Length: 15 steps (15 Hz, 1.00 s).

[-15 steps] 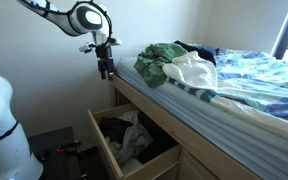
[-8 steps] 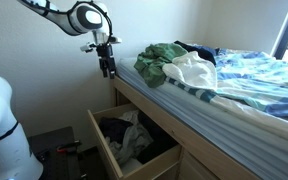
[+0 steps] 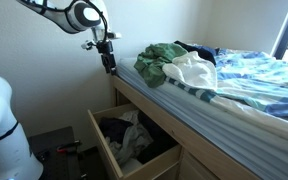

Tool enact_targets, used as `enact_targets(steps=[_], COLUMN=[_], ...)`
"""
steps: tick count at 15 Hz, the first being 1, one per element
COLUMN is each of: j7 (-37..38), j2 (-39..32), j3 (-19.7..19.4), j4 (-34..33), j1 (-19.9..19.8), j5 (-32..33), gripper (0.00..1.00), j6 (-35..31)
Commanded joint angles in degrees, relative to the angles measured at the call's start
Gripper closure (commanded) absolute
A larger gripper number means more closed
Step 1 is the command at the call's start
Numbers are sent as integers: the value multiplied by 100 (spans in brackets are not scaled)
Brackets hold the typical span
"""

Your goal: Put the white towel in the top right drawer

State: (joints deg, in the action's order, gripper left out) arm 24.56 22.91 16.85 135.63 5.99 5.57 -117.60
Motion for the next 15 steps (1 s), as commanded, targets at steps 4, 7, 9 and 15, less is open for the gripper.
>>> enact_targets(steps=[4, 7, 9, 15], j7=[578, 700, 810, 1065], j2=[390, 535, 629, 612], j3=[-64, -140, -173, -299], j4=[134, 233, 306, 310], j1=[21, 9, -25, -118], j5=[-295, -622, -803, -1301], gripper=[0, 0, 0, 0], j6=[-454, -791, -1043, -1502])
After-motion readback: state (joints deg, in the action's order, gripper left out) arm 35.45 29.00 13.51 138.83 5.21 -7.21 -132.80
